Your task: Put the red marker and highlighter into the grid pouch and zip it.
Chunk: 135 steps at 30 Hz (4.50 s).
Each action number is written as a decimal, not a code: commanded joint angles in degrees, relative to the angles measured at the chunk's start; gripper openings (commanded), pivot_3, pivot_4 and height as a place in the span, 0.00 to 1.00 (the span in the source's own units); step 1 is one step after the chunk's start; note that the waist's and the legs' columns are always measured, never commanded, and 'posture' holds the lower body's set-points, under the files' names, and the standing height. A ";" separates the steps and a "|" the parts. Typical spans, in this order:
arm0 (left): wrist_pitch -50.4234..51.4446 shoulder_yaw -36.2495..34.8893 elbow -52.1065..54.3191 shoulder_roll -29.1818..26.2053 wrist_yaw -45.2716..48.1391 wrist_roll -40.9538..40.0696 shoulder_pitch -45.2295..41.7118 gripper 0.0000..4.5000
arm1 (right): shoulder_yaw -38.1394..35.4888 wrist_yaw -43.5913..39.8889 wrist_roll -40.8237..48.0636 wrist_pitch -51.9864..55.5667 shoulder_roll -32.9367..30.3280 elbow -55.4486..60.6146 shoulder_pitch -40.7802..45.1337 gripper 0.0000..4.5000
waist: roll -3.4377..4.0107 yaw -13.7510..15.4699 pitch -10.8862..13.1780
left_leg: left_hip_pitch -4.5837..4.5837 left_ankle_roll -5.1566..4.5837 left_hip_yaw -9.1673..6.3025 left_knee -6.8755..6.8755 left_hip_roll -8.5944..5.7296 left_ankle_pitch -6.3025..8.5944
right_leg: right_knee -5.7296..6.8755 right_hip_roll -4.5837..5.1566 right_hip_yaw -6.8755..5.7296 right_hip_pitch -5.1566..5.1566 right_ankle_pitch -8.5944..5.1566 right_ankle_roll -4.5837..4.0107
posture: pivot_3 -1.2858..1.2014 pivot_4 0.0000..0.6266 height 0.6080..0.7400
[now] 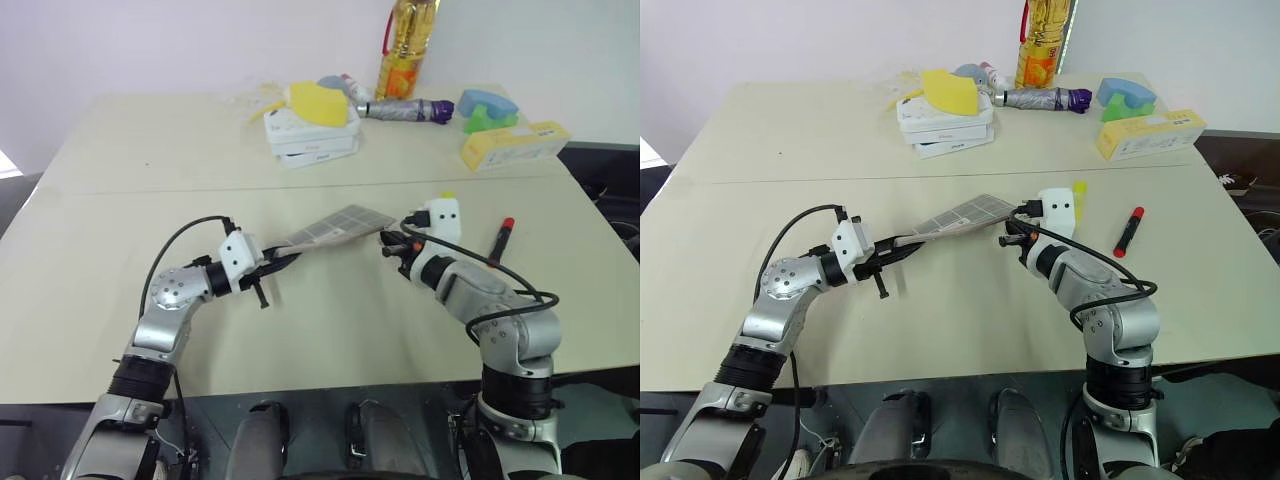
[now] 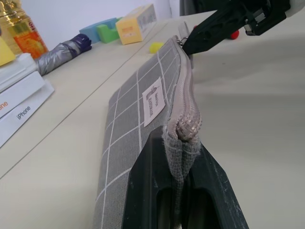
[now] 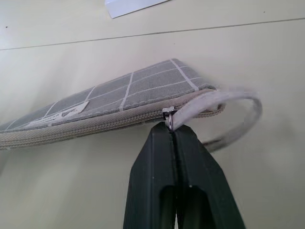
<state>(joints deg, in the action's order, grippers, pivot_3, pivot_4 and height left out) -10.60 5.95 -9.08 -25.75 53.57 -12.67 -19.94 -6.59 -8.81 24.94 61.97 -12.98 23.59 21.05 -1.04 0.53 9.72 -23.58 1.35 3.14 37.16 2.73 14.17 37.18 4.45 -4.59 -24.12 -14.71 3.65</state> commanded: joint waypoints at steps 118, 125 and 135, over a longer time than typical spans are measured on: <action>0.75 -2.33 -3.35 7.82 -4.41 -0.85 -4.31 0.00 | -1.03 -19.39 -2.96 -10.42 -26.42 14.07 -10.55 0.20 | 0.08 0.21 0.10 | -0.36 -0.05 -0.04 0.21 -0.04 0.02 | -0.03 -0.04 -0.09 -0.20 -0.01 0.05 | 0.52 0.24 1.00; 0.25 -1.96 -2.91 7.61 -3.72 -0.36 -3.85 0.00 | -0.90 -19.22 -2.96 -10.57 -26.25 13.51 -9.88 0.20 | 0.08 0.21 0.10 | -0.36 -0.05 -0.04 0.22 -0.04 0.02 | -0.03 -0.05 -0.09 -0.20 -0.01 0.05 | 0.52 0.24 1.00; -0.34 -1.88 -3.27 7.47 -3.47 0.10 -3.51 0.00 | -1.72 -19.14 -2.42 -10.15 -26.14 13.54 -9.76 0.20 | 0.08 0.21 0.10 | -0.36 -0.05 -0.04 0.23 -0.04 0.02 | -0.02 -0.05 -0.09 -0.20 -0.01 0.05 | 0.52 0.24 1.00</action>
<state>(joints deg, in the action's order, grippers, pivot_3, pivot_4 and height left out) -9.56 3.76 -13.38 -18.03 49.93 -12.72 -23.26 -6.01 -28.26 21.75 52.19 -39.08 35.89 10.28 -0.96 0.74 9.82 -23.94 1.30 3.10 37.39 2.69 14.19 37.16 4.41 -4.67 -24.32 -14.72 3.71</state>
